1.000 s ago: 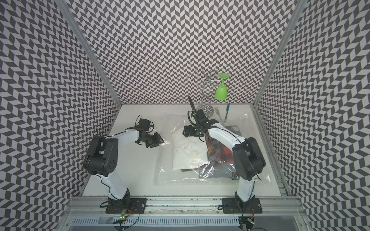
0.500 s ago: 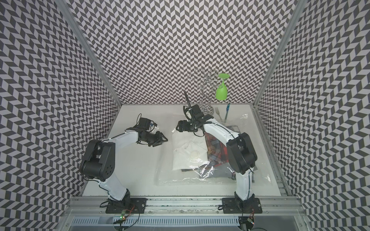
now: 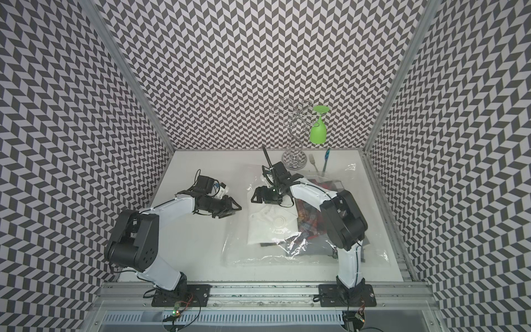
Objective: Take the shirt out of the vacuum bag
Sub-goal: Open the vacuum bag at the center of the board.
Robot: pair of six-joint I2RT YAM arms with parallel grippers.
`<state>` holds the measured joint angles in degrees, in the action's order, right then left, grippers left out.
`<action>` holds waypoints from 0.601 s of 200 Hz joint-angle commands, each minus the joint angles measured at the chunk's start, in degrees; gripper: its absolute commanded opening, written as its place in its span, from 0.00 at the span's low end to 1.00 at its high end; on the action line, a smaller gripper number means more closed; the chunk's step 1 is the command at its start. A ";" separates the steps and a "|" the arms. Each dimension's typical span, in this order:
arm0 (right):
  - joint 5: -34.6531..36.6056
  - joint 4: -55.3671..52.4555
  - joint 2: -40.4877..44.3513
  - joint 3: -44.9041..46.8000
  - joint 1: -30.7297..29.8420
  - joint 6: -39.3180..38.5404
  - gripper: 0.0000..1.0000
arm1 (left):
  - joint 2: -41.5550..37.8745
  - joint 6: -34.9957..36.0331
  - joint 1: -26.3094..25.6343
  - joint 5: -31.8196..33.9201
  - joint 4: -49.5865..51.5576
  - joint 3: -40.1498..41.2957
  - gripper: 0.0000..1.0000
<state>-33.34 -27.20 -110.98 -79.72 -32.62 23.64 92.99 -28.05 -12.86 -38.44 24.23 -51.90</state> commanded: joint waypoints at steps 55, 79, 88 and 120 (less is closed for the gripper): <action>-1.19 3.45 6.35 5.37 -0.25 -0.56 0.77 | -8.44 -1.04 -4.21 -1.38 -4.01 9.27 0.50; -0.63 1.80 3.27 0.64 -0.25 -0.56 0.78 | -12.98 -3.59 -5.76 -1.64 -7.30 13.57 0.51; -0.02 1.01 1.93 -1.13 -0.34 -0.48 0.78 | -14.92 -5.07 -6.45 -1.64 -9.31 15.25 0.51; 3.70 -5.41 -3.05 -8.90 -1.92 -2.51 0.83 | -20.21 -10.12 -9.60 0.03 -15.85 19.17 0.55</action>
<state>-33.36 -27.88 -110.34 -83.59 -32.91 23.44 76.14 -33.80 -20.25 -39.24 15.70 -34.35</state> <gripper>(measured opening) 0.794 0.537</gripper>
